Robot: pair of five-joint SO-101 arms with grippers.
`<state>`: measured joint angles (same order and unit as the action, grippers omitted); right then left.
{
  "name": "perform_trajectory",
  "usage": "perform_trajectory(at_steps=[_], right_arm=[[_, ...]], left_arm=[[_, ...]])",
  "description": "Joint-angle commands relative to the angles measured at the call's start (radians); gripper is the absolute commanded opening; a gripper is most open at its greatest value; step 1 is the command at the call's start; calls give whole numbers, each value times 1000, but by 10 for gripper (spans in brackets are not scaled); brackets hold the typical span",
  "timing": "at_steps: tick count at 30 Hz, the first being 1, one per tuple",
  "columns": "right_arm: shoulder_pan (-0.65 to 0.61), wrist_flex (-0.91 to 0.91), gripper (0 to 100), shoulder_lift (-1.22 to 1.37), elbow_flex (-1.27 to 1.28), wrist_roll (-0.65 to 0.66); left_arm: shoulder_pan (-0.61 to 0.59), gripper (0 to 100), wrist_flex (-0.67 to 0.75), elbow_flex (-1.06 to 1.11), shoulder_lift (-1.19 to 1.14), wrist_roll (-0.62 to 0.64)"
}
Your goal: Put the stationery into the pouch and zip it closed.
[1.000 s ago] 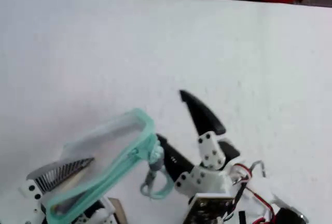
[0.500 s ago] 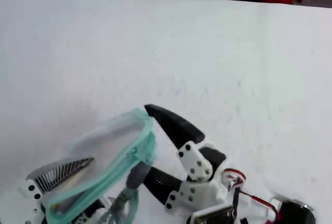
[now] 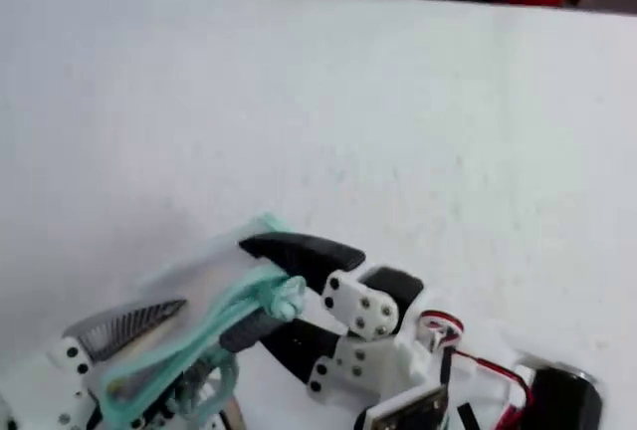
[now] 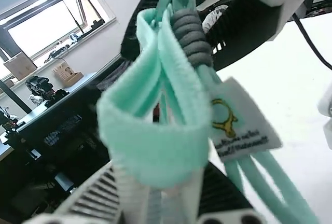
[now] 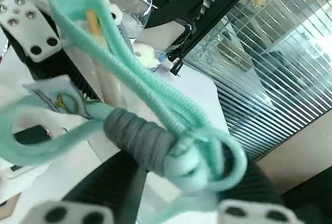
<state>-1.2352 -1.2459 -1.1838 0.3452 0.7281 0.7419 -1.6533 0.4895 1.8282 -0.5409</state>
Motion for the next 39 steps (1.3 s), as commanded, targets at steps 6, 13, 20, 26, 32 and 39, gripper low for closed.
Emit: perform_trajectory(at_steps=[6,13,20,26,32,39], right_arm=[[-33,-70,19,36,-2,28],[174,-58,19,44,21,20],[398,90,19,41,178,14],[513,291,19,45,356,-63],[578,503,19,47,496,-66],[728,622,19,56,540,-143]], left_arm=[[15,54,69,17,-2,11],[-30,283,81,101,-4,308],[-358,298,281,311,-4,417],[-394,297,405,468,-4,413],[-401,295,516,582,-4,411],[-479,294,629,680,-4,414]])
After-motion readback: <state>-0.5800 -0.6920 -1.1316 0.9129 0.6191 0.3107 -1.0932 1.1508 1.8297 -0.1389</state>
